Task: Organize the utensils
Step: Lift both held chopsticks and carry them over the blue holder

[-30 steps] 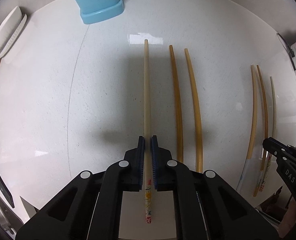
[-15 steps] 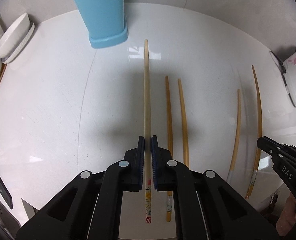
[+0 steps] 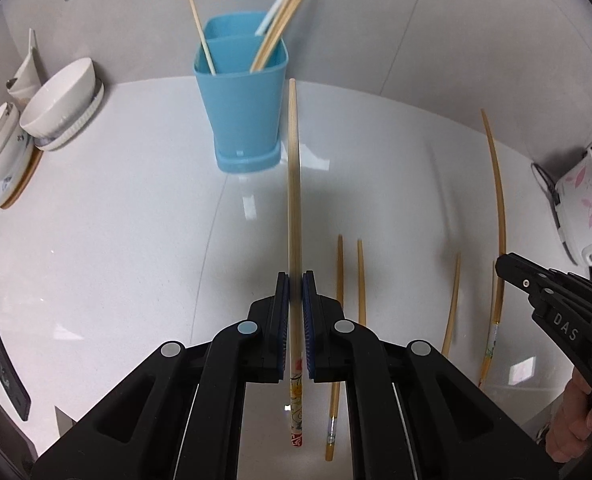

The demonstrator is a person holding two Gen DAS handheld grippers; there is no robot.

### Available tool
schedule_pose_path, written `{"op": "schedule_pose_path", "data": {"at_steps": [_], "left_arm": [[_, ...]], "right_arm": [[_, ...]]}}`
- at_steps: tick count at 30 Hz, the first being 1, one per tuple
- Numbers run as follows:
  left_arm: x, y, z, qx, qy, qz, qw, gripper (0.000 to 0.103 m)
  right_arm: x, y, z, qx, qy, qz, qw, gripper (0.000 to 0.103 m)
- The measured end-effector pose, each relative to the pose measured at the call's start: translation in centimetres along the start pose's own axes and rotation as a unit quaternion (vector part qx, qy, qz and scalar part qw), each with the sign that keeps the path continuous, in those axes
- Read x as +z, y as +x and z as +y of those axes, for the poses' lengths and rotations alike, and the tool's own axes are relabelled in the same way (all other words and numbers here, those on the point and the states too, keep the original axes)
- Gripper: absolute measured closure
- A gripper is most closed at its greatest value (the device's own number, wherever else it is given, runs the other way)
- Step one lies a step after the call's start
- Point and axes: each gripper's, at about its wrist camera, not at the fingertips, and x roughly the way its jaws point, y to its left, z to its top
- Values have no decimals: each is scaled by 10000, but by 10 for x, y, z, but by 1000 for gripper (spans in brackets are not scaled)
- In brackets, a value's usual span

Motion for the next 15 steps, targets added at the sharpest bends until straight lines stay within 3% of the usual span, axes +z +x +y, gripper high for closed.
{"op": "schedule_pose_path", "data": {"at_steps": [15], "left_arm": [[46, -24, 7, 61, -240, -720, 9971, 97]], "right_arm": [[52, -17, 31, 348, -436, -651, 9963, 97]]}}
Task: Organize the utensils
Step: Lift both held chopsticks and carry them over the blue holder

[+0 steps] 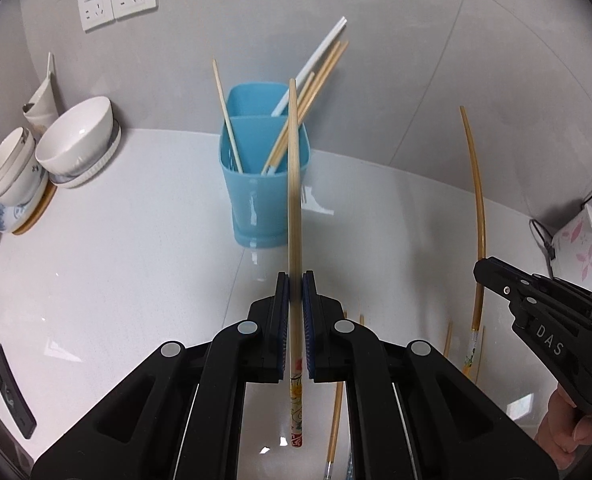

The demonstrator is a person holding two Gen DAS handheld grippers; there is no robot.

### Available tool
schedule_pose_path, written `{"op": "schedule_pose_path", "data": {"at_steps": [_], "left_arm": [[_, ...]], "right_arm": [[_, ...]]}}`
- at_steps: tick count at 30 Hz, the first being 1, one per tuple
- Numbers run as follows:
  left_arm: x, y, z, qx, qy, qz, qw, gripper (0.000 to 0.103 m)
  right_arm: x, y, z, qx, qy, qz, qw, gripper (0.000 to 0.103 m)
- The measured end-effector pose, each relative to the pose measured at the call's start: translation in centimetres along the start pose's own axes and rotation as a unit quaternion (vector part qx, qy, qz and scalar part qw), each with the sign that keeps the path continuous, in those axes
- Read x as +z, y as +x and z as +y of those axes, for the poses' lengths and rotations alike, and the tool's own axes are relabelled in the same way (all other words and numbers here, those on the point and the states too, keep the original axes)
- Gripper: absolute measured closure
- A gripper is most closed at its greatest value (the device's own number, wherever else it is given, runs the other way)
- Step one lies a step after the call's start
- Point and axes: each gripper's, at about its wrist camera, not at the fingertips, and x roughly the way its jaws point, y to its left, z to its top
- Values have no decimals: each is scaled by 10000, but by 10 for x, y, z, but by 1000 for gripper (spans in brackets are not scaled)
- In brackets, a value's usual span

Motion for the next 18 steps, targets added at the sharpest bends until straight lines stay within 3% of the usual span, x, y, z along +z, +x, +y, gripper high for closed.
{"op": "schedule_pose_path", "data": {"at_steps": [9, 18], "left_arm": [[21, 5, 16, 51, -133, -231, 9996, 97], [43, 4, 33, -105, -323, -743, 9967, 97]], "right_arm": [[26, -5, 5, -13, -114, -286, 9995, 97], [51, -8, 9, 143, -135, -702, 9973, 97]]}}
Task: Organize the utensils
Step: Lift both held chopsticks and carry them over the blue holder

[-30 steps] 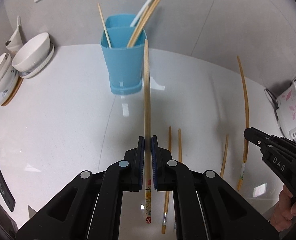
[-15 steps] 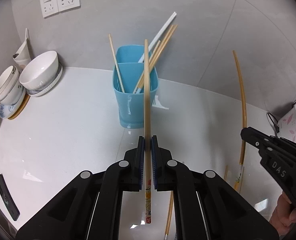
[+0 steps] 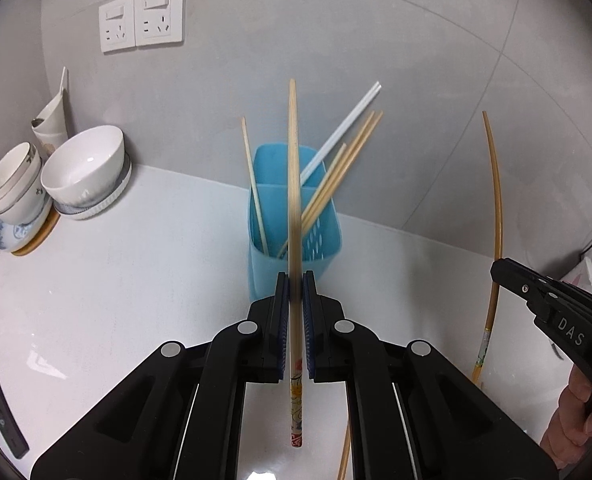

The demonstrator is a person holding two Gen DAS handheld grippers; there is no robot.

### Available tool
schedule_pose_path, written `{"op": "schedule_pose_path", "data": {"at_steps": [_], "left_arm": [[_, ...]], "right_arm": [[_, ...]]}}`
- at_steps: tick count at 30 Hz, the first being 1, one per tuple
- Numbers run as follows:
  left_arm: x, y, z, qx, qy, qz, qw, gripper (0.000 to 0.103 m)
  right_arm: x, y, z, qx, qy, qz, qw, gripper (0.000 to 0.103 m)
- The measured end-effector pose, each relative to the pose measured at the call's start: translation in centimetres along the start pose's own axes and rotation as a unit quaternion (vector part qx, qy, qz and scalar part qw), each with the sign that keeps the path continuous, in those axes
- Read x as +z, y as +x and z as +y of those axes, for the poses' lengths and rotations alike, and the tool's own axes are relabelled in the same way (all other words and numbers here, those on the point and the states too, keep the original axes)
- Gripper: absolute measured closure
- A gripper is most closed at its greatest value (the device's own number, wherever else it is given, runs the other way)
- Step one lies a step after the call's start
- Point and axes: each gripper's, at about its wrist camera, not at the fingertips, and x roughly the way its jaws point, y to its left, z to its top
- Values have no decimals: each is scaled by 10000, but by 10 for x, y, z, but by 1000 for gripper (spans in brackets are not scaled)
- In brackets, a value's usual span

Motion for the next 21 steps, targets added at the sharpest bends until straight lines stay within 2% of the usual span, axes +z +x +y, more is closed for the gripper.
{"op": "schedule_pose_path", "data": {"at_steps": [14, 17, 21], "left_arm": [[47, -5, 1, -256, 61, -973, 9949, 97], [55, 4, 2, -214, 50, -990, 9948, 97], [66, 8, 3, -296, 54, -1216, 9921, 97]], "right_arm": [[33, 3, 10, 335, -29, -587, 9977, 97], [39, 6, 13, 391, -19, -642, 9972, 97], [45, 8, 14, 444, 11, -737, 9963, 97]]}}
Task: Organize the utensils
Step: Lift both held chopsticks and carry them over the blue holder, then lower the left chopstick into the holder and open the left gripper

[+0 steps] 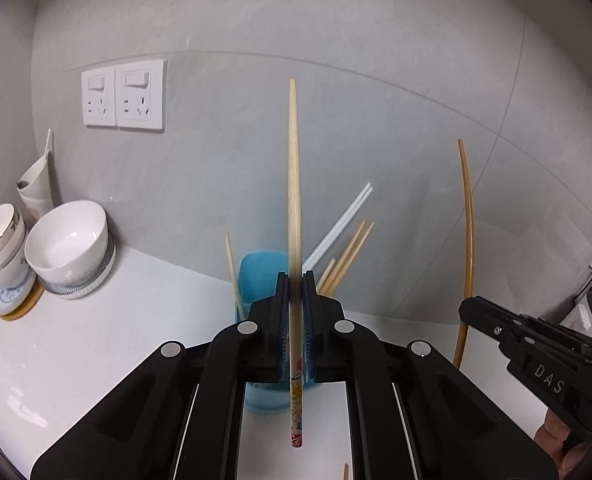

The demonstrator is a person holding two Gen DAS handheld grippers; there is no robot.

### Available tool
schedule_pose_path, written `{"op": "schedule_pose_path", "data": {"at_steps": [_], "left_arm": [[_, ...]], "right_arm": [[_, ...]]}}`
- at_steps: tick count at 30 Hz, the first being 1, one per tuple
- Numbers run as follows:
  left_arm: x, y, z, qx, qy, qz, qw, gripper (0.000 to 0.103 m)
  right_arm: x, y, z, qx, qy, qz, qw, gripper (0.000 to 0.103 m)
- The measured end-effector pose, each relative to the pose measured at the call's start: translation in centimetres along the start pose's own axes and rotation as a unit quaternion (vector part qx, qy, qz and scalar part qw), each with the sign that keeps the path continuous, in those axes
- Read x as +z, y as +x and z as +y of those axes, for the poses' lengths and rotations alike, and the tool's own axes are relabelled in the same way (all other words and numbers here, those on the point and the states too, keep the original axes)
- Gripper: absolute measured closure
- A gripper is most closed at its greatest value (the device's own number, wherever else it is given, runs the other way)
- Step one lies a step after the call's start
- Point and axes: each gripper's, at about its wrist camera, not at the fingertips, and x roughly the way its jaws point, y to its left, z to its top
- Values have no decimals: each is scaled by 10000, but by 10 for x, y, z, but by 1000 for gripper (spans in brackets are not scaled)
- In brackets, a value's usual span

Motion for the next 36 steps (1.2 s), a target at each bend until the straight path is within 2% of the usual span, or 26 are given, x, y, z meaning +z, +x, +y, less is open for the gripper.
{"op": "schedule_pose_path", "data": {"at_steps": [10, 16, 21, 36], "left_arm": [[8, 12, -3, -99, 140, -681, 9975, 97], [5, 22, 0, -128, 111, -882, 9960, 97], [-3, 35, 2, -26, 165, -809, 9966, 97], [-28, 56, 3, 136, 290, -200, 9993, 96]], "right_arm": [[9, 13, 3, 114, 84, -173, 9998, 97], [6, 20, 3, 120, 112, -134, 9998, 97], [3, 23, 2, 94, 112, -87, 9999, 97], [-5, 33, 2, 44, 98, 77, 9999, 97]]}}
